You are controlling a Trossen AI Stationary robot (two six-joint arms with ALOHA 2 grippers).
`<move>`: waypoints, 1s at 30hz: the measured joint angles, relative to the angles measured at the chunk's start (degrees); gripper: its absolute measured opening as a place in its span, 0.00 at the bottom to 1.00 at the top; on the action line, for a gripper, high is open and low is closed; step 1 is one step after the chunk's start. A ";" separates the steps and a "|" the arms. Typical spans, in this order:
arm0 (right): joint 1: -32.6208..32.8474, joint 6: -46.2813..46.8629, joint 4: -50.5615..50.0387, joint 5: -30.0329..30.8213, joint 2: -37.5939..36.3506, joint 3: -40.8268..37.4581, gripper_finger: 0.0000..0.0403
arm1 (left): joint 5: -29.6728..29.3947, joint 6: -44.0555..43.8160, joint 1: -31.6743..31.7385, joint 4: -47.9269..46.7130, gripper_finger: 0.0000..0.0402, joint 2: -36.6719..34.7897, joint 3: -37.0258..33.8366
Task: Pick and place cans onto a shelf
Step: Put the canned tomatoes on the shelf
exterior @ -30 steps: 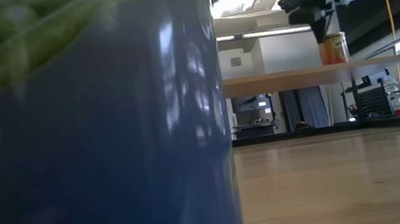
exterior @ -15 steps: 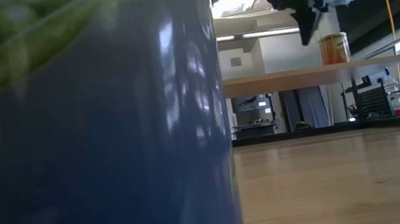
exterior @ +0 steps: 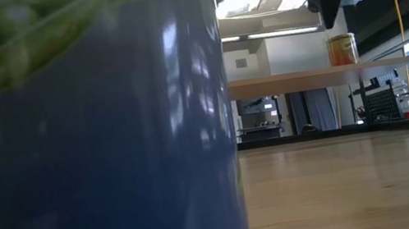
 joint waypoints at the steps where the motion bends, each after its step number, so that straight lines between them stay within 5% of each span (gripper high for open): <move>1: 1.32 0.61 0.02 0.02 0.00 0.00 0.01 | -0.68 0.14 0.00 0.46 0.00 0.00 0.00; 15: 14.33 6.71 0.05 -0.81 0.00 0.00 0.01 | -2.72 1.38 0.00 13.03 0.00 0.00 0.07; 22: 22.14 10.71 -2.08 -12.48 0.00 0.00 0.01 | -2.97 -0.23 0.02 12.67 0.00 0.00 0.07; 30: 35.60 26.70 -1.77 -22.15 -1.19 0.00 0.01 | -2.83 -1.05 0.02 11.19 0.00 0.00 0.05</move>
